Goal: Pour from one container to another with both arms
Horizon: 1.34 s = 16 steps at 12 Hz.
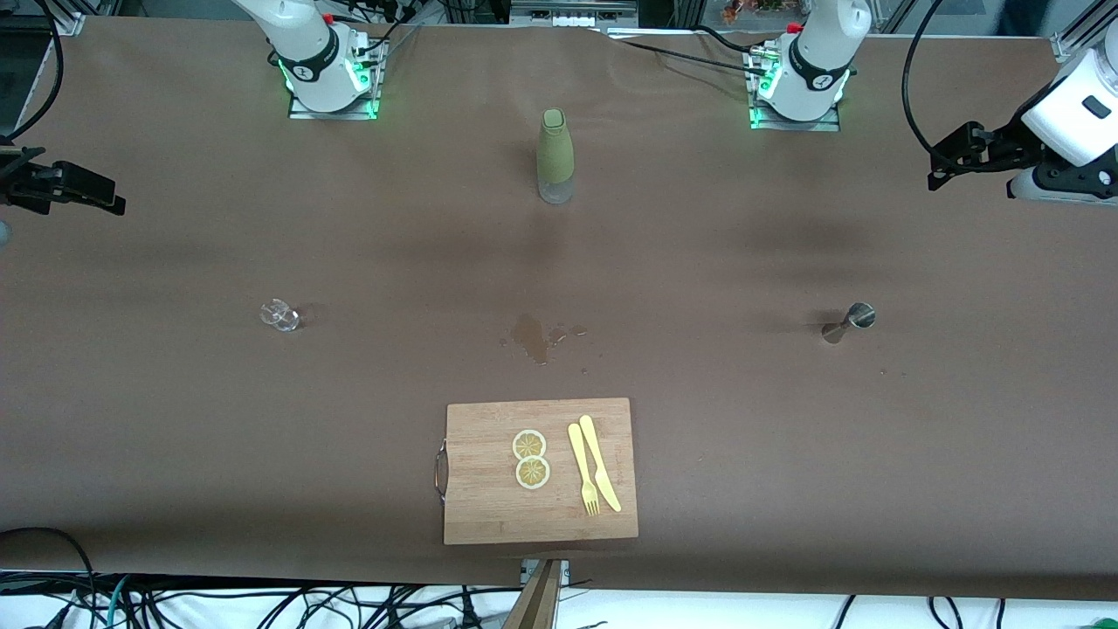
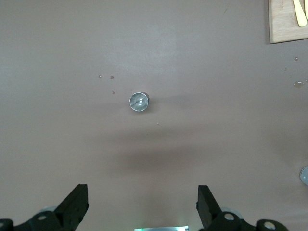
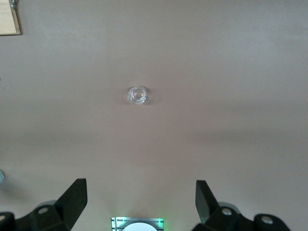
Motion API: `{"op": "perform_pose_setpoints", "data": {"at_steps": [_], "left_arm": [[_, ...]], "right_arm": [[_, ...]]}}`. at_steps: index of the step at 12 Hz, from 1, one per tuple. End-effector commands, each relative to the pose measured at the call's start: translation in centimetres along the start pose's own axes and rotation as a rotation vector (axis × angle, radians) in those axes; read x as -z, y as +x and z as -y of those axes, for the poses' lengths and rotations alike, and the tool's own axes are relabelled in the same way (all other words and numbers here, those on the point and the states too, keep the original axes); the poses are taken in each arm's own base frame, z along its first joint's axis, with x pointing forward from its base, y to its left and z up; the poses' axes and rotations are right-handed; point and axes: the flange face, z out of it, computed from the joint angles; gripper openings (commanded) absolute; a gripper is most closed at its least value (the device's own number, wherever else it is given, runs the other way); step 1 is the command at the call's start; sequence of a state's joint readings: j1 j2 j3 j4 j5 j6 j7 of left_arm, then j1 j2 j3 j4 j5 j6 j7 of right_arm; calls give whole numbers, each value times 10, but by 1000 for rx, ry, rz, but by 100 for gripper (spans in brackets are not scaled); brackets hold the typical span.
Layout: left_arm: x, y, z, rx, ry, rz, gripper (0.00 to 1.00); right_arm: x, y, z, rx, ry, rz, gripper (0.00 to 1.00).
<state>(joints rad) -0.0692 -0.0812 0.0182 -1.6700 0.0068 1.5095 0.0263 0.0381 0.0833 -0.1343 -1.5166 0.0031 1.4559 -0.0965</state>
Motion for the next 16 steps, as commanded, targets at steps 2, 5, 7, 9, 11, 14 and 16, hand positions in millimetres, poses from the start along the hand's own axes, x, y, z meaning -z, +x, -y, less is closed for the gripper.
{"op": "perform_pose_setpoints", "data": {"at_steps": [2,5,7,9,11,14,16], "left_arm": [[8,1,0,-10,40,9,100],[5,2,6,-15,35,16,100],[4,0,5,-18,32,26,100],[5,-1,4,-61,24,26,100],[8,-1,5,-126,19,18,100],[10,0,4,-240,-21,-6,100],[7,3,24,-334,-57,-31,100]], "right_arm": [[5,0,-1,5,15,-1,100],[5,0,-1,5,15,-1,100],[5,0,-1,5,15,0,100],[5,0,-1,5,15,0,100],[5,0,-1,5,15,0,100],[4,0,-1,5,16,2,100],[4,0,-1,5,16,2,100]]}}
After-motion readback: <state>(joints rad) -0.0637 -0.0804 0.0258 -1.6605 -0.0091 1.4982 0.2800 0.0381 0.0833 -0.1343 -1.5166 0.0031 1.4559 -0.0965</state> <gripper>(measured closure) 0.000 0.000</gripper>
